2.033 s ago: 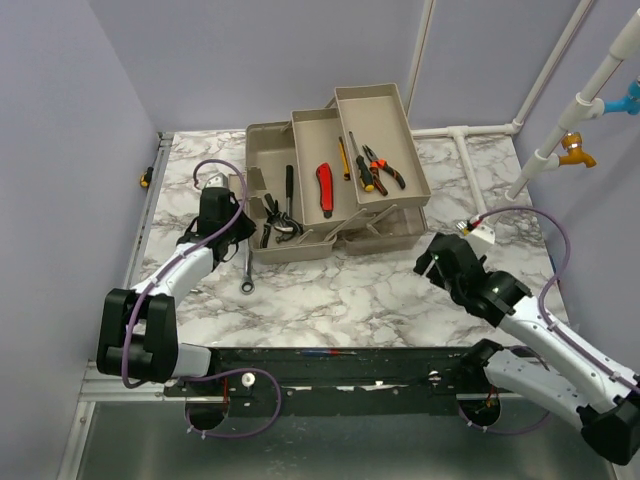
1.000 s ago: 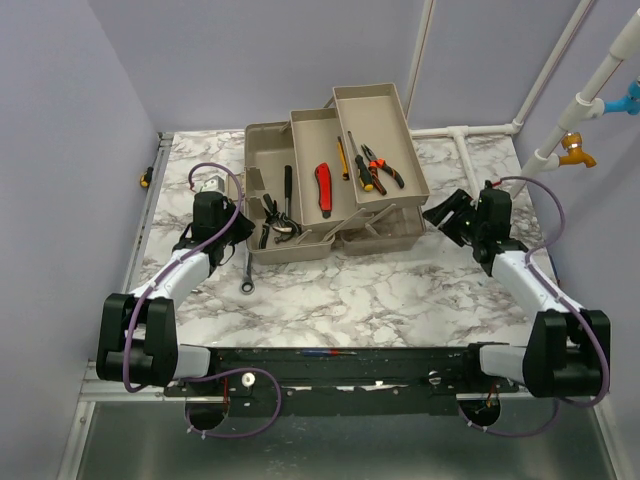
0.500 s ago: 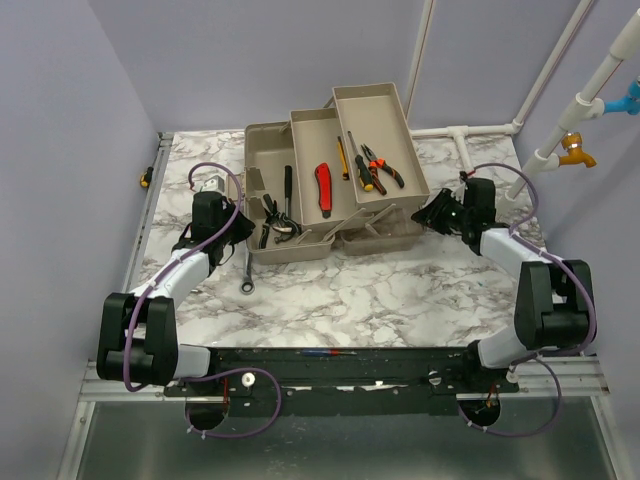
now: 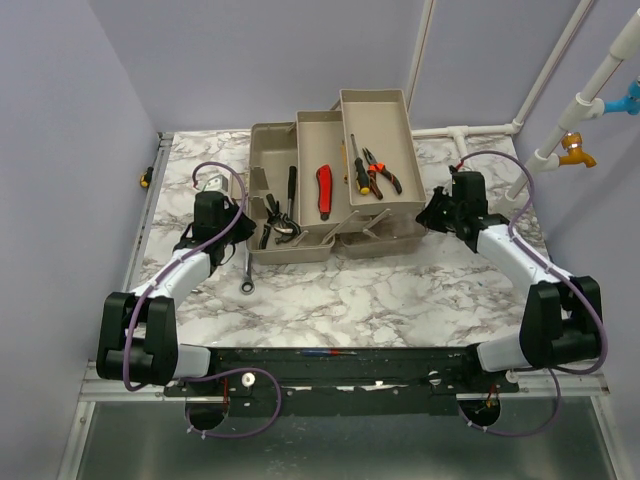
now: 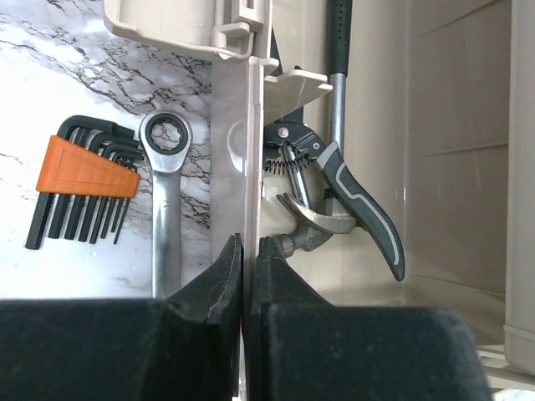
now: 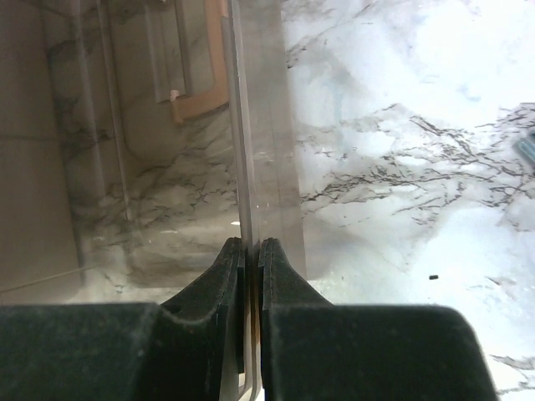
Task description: Pack the tool kit
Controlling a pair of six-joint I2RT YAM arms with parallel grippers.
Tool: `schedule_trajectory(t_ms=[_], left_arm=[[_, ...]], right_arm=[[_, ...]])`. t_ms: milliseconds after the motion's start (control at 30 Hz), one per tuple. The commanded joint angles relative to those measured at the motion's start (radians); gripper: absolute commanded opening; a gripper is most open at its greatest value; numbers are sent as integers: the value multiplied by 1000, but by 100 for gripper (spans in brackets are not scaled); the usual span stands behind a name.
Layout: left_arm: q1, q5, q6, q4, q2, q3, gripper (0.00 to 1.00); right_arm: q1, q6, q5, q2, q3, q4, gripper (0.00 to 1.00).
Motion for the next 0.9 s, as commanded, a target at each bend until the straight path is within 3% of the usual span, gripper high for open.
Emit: schedule_trajectory(t_ms=[0,100,133,200,233,333,467,533,733,867], left_arm=[[-34,47,11,13,6,-4,0],[-63,38,8,18,4,-8,0],[-80,36,6,22,6,-9,0],[-111,23,5,30,11,-9,0],[-121,10,5,25,15,-5,0],[-126,-36,6,-22,3,8,16],[-96,-124,2,-74,-99,-6,55],[-72,-140,-16,-79,-160,-24,69],[23,-283,-120,-185,-272,-17,73],[101,-328,-157,-260,-227,50,75]], right_arm=[[4,18,148,-87,73,0,1],[4,55,274,-108,66,-19,7],[4,56,289,-108,64,-20,13],[4,71,317,-89,81,-46,41],[3,79,329,-79,95,-68,44],[3,107,361,-75,114,-102,51],[-6,138,405,-121,93,-108,69],[-13,156,413,-149,76,-104,72],[-17,189,406,-236,16,-64,73],[-18,191,394,-252,13,-58,73]])
